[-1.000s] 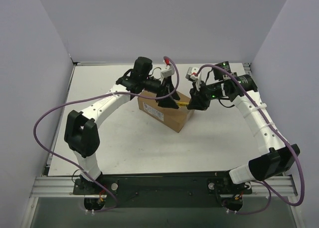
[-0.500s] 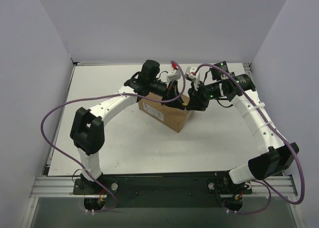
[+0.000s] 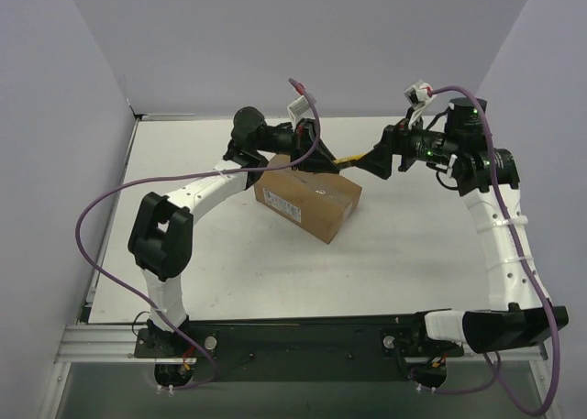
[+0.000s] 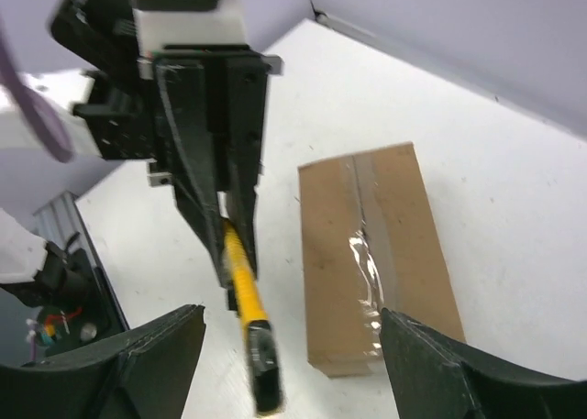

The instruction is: Unpack the express box

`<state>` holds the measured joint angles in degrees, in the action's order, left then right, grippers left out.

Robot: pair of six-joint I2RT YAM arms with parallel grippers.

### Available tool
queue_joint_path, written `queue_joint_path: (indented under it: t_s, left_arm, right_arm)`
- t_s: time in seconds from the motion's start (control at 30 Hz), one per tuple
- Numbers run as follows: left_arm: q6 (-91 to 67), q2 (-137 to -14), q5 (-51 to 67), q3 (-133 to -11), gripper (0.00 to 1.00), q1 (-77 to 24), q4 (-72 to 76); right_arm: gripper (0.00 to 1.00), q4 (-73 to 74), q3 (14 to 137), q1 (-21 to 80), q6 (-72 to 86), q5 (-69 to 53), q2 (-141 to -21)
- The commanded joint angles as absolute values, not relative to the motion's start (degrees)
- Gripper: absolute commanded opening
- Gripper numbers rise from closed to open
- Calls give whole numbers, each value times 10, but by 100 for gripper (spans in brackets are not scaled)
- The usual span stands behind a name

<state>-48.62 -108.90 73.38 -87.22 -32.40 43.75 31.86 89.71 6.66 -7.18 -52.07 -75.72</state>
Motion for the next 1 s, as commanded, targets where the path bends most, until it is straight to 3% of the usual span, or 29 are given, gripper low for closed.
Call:
queue_joint_path:
  t_s: [0.0, 0.8, 0.97]
  left_arm:
    - [-607, -1090, 700, -895, 0, -327, 580]
    - [-657, -1096, 660, -870, 0, -352, 592]
    - [-659, -1099, 658, -874, 0, -353, 590]
  right_arm:
    - [77, 216, 855, 76, 25, -586, -722]
    - [51, 184, 840, 110, 56, -598, -718]
    - [38, 184, 838, 112, 58, -605, -721]
